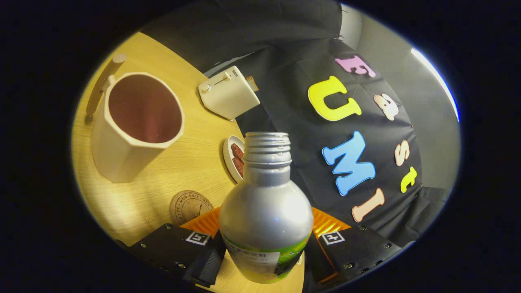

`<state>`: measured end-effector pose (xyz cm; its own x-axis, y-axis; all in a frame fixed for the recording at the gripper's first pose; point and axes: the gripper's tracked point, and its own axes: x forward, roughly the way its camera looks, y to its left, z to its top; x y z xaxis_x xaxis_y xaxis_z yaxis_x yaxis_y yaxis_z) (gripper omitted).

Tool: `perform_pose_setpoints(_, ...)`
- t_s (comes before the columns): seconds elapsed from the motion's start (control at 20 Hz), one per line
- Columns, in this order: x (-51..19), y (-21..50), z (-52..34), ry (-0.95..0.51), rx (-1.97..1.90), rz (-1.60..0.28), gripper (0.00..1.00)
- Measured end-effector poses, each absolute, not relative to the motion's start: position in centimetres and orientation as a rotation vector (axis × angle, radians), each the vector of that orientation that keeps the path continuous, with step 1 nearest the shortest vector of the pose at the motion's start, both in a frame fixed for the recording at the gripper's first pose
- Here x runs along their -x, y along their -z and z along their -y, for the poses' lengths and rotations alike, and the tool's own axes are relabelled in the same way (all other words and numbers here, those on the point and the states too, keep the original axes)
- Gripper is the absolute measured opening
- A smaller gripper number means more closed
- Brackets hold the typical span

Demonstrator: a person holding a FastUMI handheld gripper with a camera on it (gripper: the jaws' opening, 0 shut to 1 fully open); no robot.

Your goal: Take the bottle from table, then pour the juice into the cup, finally place the bottle on the coaster

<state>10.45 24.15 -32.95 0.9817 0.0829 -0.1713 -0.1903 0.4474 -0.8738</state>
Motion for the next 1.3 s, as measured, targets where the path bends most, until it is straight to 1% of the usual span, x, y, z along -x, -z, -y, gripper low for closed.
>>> perform_pose_setpoints(0.15,-10.5,33.3,-24.7,-0.189,1.126,-0.108,0.83)
perform_pose_setpoints(0.6,-9.6,31.3,-26.9,-0.171,1.385,0.064,0.83)
perform_pose_setpoints(1.3,-10.0,29.0,-27.0,-0.146,1.607,0.178,0.83)
